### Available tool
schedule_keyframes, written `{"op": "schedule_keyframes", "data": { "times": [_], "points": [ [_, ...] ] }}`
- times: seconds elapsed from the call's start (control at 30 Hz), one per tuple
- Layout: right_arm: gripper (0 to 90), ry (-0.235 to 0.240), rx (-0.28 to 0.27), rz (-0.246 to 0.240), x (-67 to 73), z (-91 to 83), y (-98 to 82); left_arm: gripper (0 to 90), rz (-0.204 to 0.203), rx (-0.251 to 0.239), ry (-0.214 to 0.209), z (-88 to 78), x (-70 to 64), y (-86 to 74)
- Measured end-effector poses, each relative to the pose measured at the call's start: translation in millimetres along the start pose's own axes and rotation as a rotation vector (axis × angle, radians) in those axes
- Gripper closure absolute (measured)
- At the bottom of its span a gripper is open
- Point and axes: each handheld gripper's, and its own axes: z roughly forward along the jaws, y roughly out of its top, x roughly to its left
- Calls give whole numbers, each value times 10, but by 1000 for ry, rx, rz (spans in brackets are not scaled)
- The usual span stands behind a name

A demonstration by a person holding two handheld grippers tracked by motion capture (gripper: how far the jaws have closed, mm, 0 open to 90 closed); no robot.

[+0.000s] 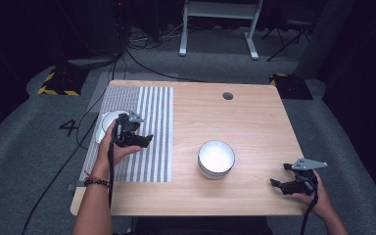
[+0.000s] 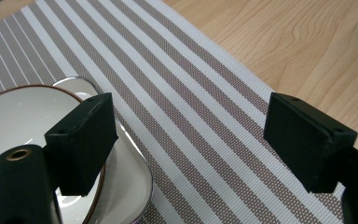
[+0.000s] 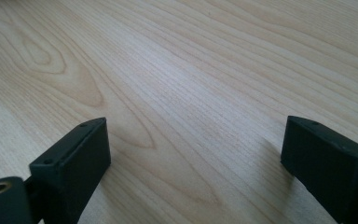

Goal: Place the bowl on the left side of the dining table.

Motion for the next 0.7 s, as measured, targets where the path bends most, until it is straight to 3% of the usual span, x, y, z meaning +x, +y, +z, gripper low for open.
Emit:
{"op": "schedule_keyframes", "data": {
  "times": [0.7],
  "points": [
    [82, 0, 0, -1, 0, 0, 0, 165, 82, -56, -33, -111, -369, -75]
  ]
}}
